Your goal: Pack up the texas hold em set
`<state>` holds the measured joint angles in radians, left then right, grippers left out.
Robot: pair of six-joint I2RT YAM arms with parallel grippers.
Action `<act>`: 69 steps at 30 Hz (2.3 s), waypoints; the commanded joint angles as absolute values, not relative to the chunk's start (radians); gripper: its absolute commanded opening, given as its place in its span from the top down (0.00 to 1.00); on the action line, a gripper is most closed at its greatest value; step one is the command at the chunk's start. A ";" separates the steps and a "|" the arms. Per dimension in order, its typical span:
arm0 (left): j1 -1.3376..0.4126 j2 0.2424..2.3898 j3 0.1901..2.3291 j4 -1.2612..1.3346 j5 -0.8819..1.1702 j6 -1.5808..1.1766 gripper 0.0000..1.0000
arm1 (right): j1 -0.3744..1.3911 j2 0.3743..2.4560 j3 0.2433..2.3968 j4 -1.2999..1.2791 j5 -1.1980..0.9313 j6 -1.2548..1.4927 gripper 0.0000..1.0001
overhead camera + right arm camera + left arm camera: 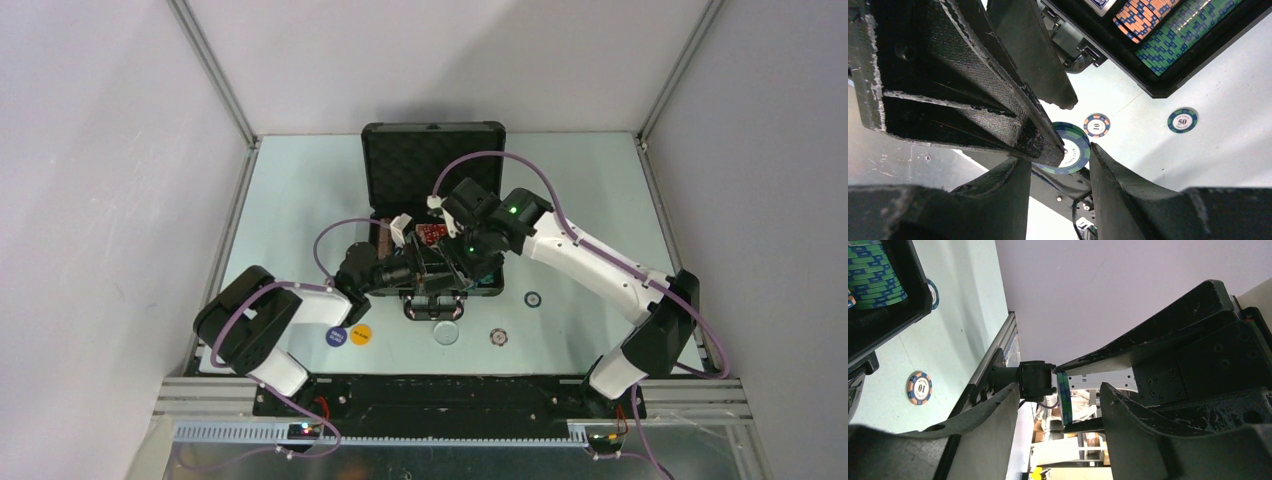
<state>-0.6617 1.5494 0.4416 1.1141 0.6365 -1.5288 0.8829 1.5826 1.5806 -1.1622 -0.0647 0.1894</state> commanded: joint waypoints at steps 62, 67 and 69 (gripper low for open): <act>-0.680 1.508 0.411 1.202 0.778 -1.505 0.60 | 0.993 1.612 1.636 -1.123 0.025 0.047 0.65; -0.679 1.505 0.411 1.209 0.786 -1.509 0.63 | 0.993 1.614 1.636 -1.113 0.032 0.041 0.65; -0.680 1.506 0.408 1.212 0.789 -1.510 0.64 | 0.993 1.615 1.639 -1.112 0.034 0.040 0.65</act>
